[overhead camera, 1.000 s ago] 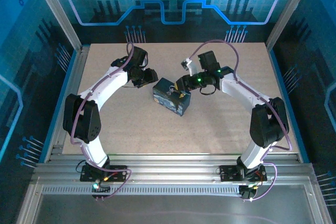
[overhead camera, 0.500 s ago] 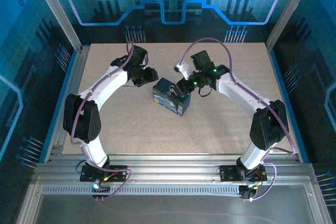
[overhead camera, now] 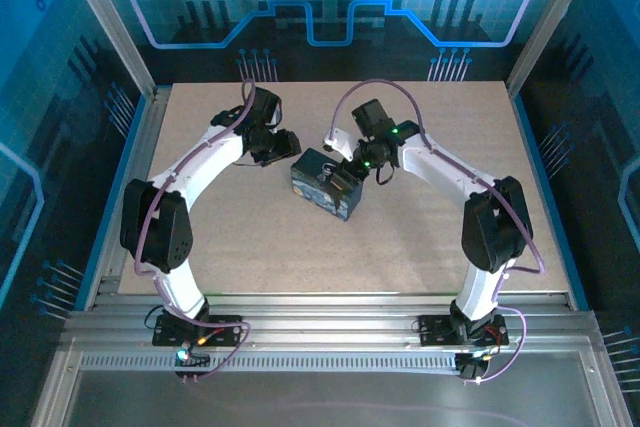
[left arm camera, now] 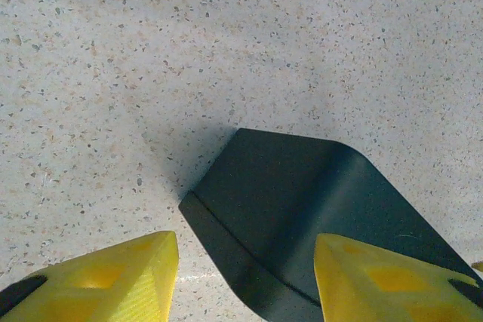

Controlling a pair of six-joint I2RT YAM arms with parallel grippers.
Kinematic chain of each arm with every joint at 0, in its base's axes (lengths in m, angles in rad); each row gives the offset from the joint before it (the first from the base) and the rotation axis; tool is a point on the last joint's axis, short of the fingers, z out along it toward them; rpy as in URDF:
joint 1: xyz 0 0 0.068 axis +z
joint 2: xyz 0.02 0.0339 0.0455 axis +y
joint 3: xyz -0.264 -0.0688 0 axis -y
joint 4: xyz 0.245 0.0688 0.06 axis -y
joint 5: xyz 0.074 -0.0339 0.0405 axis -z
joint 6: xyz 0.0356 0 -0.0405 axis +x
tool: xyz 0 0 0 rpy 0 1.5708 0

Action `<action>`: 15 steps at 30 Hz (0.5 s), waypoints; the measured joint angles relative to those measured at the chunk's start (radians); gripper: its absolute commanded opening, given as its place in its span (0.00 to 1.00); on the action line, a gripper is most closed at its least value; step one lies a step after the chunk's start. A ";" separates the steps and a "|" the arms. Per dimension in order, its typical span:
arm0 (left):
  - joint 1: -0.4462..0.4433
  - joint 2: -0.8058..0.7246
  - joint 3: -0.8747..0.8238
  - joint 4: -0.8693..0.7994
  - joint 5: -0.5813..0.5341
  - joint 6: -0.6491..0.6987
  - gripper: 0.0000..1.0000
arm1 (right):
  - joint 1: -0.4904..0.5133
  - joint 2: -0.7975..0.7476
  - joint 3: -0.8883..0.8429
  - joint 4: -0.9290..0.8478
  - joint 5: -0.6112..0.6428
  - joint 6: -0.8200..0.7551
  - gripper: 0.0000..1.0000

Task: Unlock a padlock with a key

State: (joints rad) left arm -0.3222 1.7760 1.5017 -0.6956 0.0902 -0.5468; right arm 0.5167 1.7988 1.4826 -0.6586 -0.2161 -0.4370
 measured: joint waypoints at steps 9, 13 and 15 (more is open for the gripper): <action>0.005 0.000 0.000 -0.003 0.000 0.001 0.51 | -0.002 0.022 0.029 -0.026 -0.024 -0.021 0.27; 0.005 0.000 0.000 -0.003 0.000 0.006 0.51 | -0.010 0.036 0.054 -0.051 -0.055 0.004 0.23; 0.005 0.000 0.000 -0.003 0.000 0.007 0.51 | -0.017 0.040 0.064 -0.064 -0.080 0.027 0.22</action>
State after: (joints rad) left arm -0.3168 1.7760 1.5021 -0.6991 0.0902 -0.5396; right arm 0.4995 1.8393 1.5467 -0.7223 -0.2966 -0.4099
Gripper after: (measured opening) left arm 0.513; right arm 0.285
